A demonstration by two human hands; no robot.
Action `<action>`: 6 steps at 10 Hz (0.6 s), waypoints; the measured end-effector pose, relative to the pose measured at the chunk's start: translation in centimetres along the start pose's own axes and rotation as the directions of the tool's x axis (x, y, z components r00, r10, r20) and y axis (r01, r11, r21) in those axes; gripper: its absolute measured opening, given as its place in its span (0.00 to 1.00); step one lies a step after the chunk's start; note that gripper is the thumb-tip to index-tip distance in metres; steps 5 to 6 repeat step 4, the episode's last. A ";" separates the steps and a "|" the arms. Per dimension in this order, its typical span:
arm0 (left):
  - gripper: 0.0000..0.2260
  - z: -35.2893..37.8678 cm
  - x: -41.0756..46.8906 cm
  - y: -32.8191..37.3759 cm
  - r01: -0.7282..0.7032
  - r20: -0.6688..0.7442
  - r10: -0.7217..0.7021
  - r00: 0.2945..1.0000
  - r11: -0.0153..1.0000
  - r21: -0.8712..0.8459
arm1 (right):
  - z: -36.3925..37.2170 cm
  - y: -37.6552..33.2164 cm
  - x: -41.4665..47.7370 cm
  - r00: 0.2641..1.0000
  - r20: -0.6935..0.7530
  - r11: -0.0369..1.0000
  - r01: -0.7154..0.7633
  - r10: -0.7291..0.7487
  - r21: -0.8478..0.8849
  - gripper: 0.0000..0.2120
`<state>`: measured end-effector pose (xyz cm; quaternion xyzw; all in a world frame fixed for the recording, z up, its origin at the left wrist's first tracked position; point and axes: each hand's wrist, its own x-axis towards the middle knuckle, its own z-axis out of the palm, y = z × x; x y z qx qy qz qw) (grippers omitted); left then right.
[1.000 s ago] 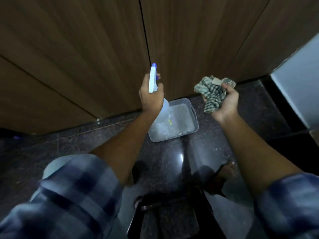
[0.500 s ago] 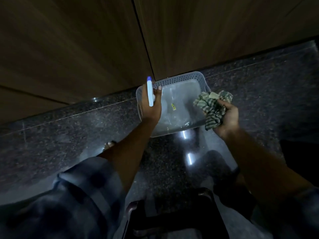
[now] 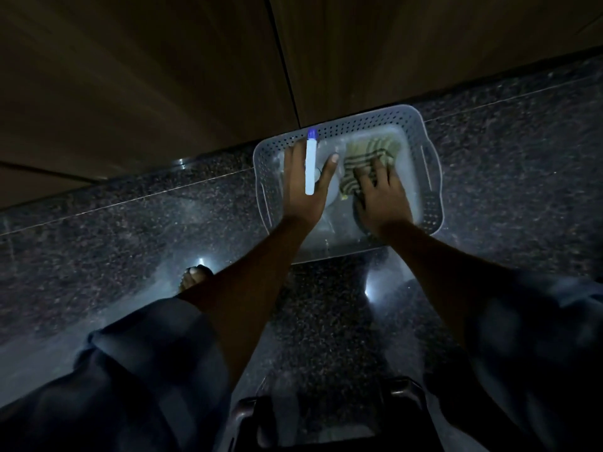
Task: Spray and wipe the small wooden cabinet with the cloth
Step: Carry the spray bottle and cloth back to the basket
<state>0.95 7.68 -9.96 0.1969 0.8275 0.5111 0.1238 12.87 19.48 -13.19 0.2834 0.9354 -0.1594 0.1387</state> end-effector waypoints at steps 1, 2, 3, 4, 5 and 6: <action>0.19 -0.6 -0.8 -0.2 0.012 0.090 -0.012 0.996 1.000 -0.001 | 0.2 0.3 0.0 0.996 0.090 1.000 -0.018 0.019 -0.009 0.31; 0.24 -0.7 -1.1 0.8 0.095 0.064 -0.101 0.993 0.991 0.089 | -1.1 0.4 0.0 0.985 0.174 1.000 0.010 -0.007 -0.015 0.33; 0.26 -1.0 -1.5 2.2 0.110 0.077 -0.118 0.990 0.989 0.103 | -2.9 0.4 0.0 0.976 0.216 0.999 0.039 -0.036 -0.010 0.35; 0.30 -2.0 -1.3 1.8 0.140 0.174 -0.155 0.972 0.985 0.099 | -4.4 0.2 -0.3 0.982 0.177 0.998 0.061 -0.061 0.005 0.34; 0.30 -2.0 -1.3 1.8 0.140 0.174 -0.155 0.972 0.985 0.099 | -4.4 0.2 -0.3 0.982 0.177 0.998 0.061 -0.061 0.005 0.34; 0.30 -2.0 -1.3 1.8 0.140 0.174 -0.155 0.972 0.985 0.099 | -4.4 0.2 -0.3 0.982 0.177 0.998 0.061 -0.061 0.005 0.34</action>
